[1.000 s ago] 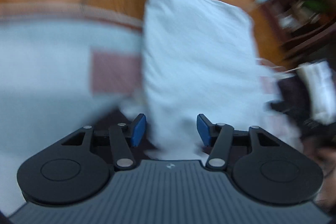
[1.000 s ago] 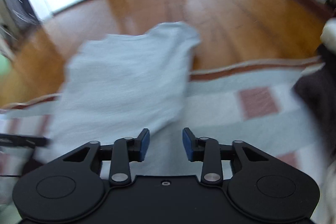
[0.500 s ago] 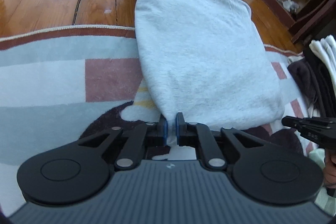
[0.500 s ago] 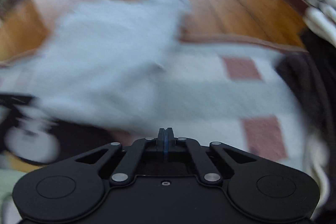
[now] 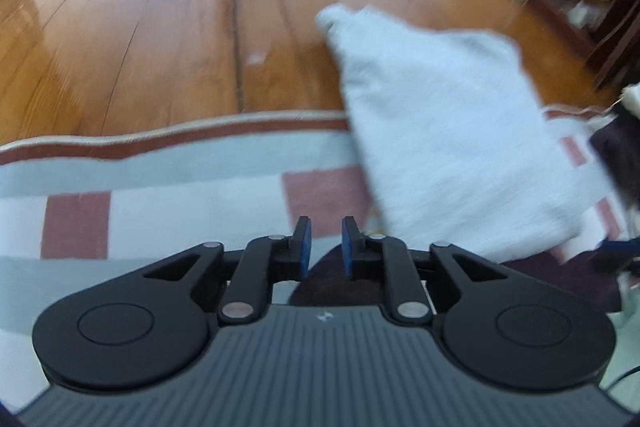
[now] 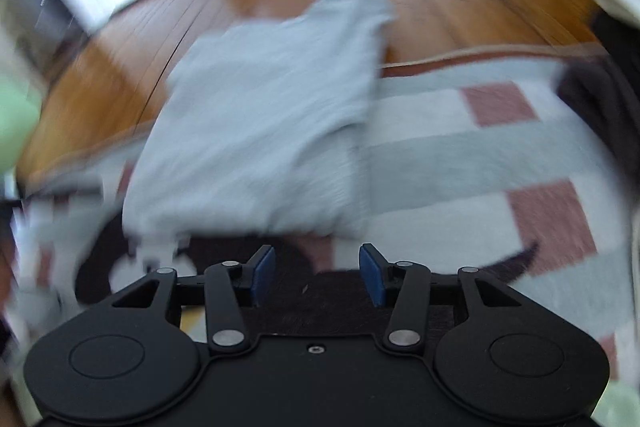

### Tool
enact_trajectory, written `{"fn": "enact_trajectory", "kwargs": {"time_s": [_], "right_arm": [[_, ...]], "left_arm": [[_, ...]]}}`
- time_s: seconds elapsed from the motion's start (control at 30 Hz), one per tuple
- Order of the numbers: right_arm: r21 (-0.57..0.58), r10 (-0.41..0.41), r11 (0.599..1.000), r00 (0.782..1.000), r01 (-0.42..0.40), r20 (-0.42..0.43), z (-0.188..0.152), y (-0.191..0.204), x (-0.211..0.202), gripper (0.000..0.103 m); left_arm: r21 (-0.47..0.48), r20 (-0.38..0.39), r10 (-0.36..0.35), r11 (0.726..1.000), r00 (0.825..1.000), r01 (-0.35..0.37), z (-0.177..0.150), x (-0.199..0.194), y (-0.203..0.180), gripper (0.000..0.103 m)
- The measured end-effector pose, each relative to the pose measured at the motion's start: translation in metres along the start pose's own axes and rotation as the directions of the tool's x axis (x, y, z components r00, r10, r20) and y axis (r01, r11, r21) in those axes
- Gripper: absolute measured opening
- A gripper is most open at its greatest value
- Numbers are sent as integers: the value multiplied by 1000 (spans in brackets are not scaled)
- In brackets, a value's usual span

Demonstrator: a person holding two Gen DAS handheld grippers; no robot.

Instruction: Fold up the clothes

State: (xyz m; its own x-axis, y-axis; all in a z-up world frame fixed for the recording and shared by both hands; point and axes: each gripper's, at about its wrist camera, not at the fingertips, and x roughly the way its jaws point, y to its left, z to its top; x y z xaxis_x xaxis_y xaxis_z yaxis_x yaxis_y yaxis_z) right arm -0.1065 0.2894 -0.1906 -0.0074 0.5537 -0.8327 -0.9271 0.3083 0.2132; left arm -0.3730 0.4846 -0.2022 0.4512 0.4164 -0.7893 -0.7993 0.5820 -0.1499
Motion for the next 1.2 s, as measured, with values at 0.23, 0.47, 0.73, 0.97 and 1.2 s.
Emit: {"fn": "enact_trajectory", "kwargs": {"time_s": [0.23,0.47,0.73,0.97,1.2], "right_arm": [[-653,-260,681,943,332,209,-25,90,24,53],[-811,-203,501,952,303,231,-17,104,51,57],[-587,-84,791,981,171,174,44,79,42,7],[-479,-41,869,982,125,183,76,70,22,7],[-529,62,847,982,44,181,75,68,6,8]], "left_arm": [[216,89,-86,974,992,65,1,-4,-37,52],[145,59,-42,989,997,33,5,8,-34,56],[96,73,-172,982,982,165,2,2,-32,59],[442,149,-270,879,951,180,-12,-9,-85,76],[531,252,-58,843,966,-88,-10,31,-122,64]]}}
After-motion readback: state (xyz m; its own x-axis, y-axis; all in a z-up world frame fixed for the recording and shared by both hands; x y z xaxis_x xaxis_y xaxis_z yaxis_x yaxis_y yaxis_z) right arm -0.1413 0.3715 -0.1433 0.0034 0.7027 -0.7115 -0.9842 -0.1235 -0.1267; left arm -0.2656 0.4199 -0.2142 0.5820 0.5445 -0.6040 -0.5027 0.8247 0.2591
